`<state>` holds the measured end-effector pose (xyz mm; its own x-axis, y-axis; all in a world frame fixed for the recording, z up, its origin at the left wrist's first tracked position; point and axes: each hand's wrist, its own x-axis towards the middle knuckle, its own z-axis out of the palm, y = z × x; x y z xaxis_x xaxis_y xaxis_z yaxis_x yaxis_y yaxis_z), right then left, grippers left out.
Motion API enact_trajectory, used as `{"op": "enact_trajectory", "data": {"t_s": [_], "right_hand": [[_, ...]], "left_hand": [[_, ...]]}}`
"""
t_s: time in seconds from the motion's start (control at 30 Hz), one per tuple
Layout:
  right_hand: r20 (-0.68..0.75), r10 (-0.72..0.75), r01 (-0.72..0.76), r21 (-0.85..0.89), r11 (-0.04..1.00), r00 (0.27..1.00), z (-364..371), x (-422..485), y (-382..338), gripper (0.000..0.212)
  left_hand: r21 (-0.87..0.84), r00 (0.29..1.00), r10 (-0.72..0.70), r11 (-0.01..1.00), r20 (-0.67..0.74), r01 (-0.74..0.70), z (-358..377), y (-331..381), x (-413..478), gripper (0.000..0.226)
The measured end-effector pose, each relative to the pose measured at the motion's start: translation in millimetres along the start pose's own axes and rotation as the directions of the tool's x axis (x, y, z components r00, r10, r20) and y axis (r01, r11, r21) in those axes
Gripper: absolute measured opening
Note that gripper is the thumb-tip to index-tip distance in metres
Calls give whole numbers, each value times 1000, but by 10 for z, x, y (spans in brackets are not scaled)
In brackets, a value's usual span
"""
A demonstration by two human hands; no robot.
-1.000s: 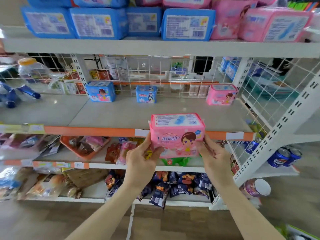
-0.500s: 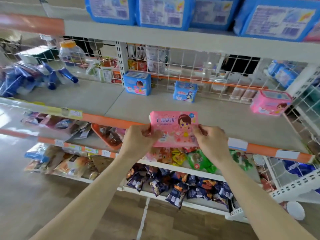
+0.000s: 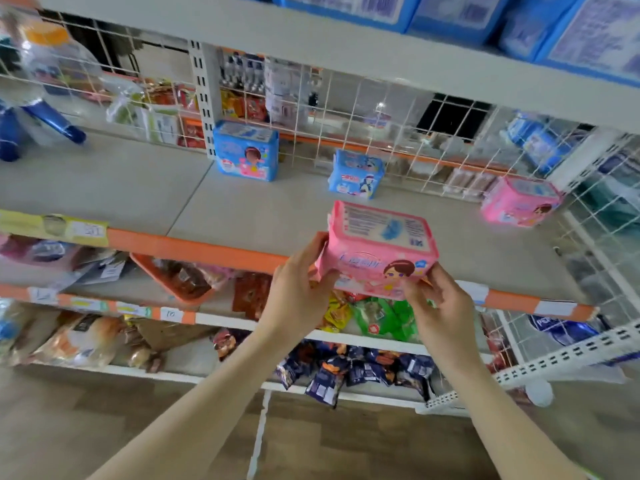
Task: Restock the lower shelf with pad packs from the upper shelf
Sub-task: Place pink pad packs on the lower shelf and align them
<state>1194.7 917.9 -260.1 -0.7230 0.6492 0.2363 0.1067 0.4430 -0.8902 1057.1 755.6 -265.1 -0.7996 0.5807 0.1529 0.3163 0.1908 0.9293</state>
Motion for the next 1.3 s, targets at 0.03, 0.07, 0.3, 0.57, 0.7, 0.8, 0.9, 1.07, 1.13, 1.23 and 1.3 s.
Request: {"op": "enact_trajectory", "data": {"t_s": [0.03,0.07,0.3,0.57,0.7,0.8,0.9,1.07,1.13,1.23,1.3], "right_hand": [[-10,12,-12,2,1000,1000,-70,43,47,14],[-18,22,-22,-1,1000,1000,-148,91,103,15],[-82,63,-65,-20,998,995,-798,488,658,39],[-54,90,-89,8,996,994,-1683,1331,1378,39],[2,123,-123,39,992,992,-1918,1751,1715,30],[13,148,-148,50,988,989,-1917,1986,1953,28],[-24,137,-138,-17,990,990,-1840,2188,2067,33],[-20,38,-40,-92,995,999,-1691,2531,2271,37],[-48,-10,0,-210,978,999,-1672,2650,2371,45],[-86,-75,39,-364,931,993,-1681,2793,2452,57],[-89,-65,21,-427,904,994,-1690,2884,2499,54]], "left_hand": [[7,1000,17,1000,1,-17,97,10,41,58],[12,1000,27,1000,-1,-27,191,39,78,60],[100,996,80,992,30,-82,1077,208,476,49],[138,1000,3,990,11,-5,2378,471,1178,59],[228,999,-26,973,-27,32,2786,569,1493,46],[273,996,-45,960,-79,65,2940,561,1667,32],[262,995,-52,962,-86,73,3027,403,1848,29],[248,998,1,969,-70,17,3099,32,2231,48],[237,998,17,972,-63,-2,3132,-81,2368,47],[237,998,46,971,-35,-37,3202,-158,2526,50],[246,998,64,968,-28,-55,3265,-147,2625,50]]}}
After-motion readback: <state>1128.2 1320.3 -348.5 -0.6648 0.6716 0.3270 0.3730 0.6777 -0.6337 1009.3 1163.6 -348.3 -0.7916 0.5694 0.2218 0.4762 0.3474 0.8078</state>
